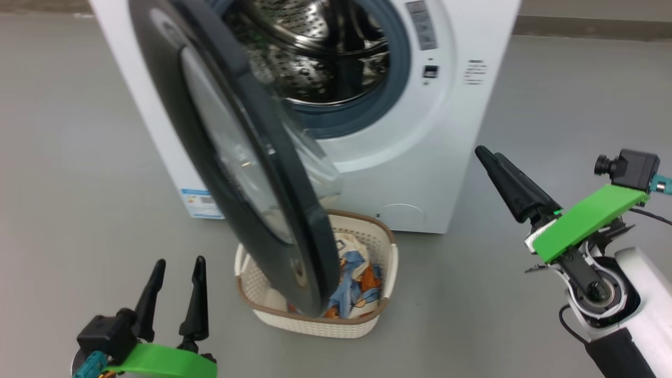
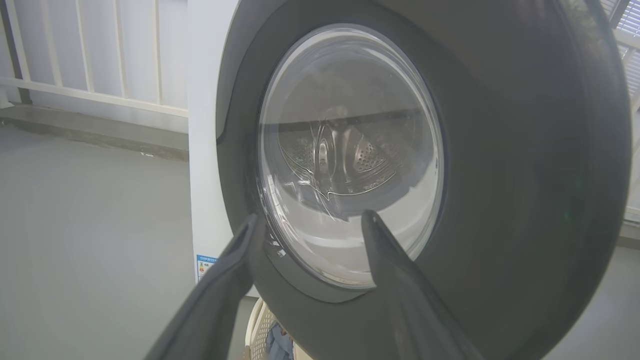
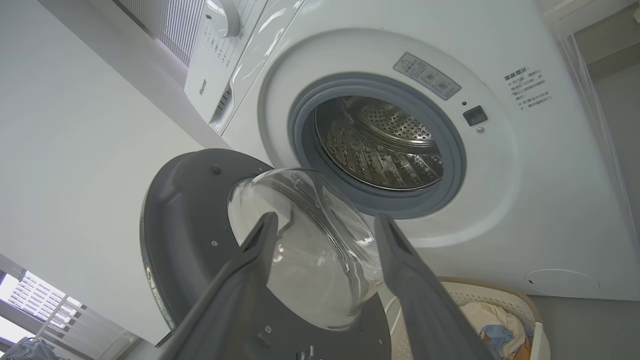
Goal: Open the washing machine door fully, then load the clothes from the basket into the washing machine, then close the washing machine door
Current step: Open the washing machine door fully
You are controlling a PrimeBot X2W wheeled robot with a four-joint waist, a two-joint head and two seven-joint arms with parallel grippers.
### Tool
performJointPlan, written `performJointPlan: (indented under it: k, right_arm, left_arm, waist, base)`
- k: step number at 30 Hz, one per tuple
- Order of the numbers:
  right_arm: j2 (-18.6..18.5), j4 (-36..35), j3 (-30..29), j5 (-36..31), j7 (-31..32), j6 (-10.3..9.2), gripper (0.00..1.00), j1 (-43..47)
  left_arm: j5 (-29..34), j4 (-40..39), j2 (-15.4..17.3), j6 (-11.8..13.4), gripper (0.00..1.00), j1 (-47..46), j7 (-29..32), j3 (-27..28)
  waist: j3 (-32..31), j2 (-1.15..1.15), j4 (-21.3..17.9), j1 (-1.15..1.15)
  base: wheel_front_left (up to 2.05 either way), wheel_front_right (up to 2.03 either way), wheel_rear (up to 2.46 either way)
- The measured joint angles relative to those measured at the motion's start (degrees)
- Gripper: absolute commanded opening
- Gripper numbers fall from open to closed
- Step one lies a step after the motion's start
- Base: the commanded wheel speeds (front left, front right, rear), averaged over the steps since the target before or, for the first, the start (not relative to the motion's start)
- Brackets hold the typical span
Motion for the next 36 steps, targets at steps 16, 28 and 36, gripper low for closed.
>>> performJointPlan:
  k: [16,28,36]
  right_arm:
    - [-7.9,4.5,9.4,-13.4,-21.3,0.01,1.00,3.1]
    - [-5.4,8.5,1.1,-26.6,-22.7,0.01,1.00,9.6]
    - [-2.5,9.3,-2.7,-33.2,-22.7,0.01,1.00,11.8]
  left_arm:
    - [1.4,-1.7,-0.5,0.0,1.00,2.2,0.0,2.6]
    - [1.5,-2.4,-0.6,0.0,1.00,3.0,0.0,3.9]
    - [1.9,-2.5,-0.4,0.0,1.00,3.0,0.0,3.9]
  waist:
    - [-0.8,0.00,-8.1,0.00]
    - [-1.2,0.00,-8.7,0.00]
    - [-1.0,0.00,-8.9,0.00]
  base:
    - [0.00,0.00,0.00]
    - [0.00,0.00,0.00]
    - [0.00,0.00,0.00]
